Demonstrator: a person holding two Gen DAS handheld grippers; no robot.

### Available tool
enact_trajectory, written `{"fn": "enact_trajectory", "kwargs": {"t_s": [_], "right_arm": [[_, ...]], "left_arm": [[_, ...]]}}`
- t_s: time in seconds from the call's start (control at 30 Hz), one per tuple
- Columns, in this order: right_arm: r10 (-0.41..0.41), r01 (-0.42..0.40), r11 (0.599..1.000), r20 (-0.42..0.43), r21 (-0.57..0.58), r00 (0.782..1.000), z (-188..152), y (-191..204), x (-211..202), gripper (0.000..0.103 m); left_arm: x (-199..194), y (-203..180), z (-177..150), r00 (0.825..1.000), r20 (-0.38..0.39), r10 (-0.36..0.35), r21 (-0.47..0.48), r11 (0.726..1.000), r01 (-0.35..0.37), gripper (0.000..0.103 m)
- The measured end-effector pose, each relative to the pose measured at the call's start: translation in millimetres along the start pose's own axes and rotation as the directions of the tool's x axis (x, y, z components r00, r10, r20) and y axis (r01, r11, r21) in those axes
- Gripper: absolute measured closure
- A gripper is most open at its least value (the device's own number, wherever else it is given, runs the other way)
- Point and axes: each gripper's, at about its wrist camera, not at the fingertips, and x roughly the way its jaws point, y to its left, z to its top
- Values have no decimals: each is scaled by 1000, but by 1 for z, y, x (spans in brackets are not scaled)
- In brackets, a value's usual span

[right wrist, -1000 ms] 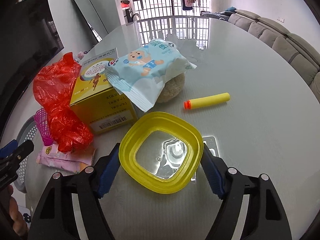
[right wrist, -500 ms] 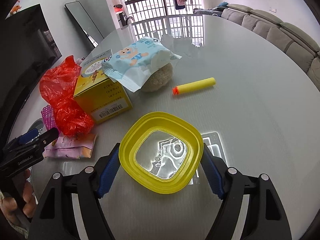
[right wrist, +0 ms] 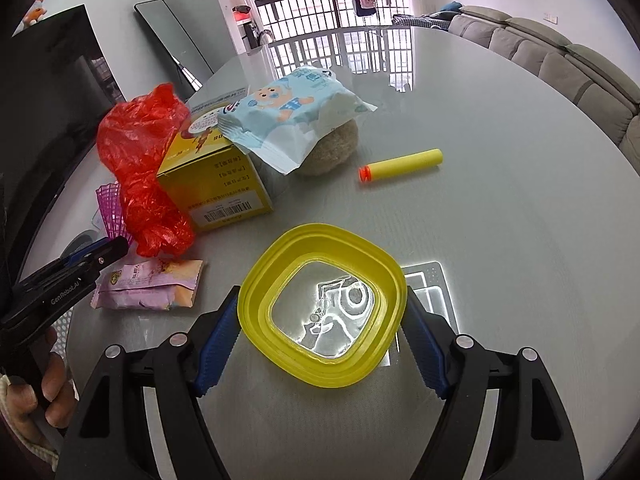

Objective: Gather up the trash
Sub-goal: 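Grasp the pink mesh shuttlecock with the left gripper while the right holds the yellow container, then carry the shuttlecock and yellow container in both grippers over the gray basket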

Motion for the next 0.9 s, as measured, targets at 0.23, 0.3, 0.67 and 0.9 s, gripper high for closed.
{"fn": "enact_trajectory", "kwargs": {"t_s": [0.23,0.3,0.67,0.9], "right_arm": [[9,-9,1000,3,-7,1000,0,-1,-2,29],[13,-13,1000,5,-9,1000,1,-1,-3,29],[27,-27,999,18,-19,999,-1,-6,-6,29],[35,-34,999,18,-27,999,-1,-6,-8,29]], "left_arm": [[-11,3,-4,1000,11,-4,-16,1000,4,83],[-16,4,-5,1000,20,0,-18,1000,1,83],[-39,3,-13,999,33,-8,-32,999,9,83],[-38,12,-23,1000,4,0,-48,999,0,83]]}}
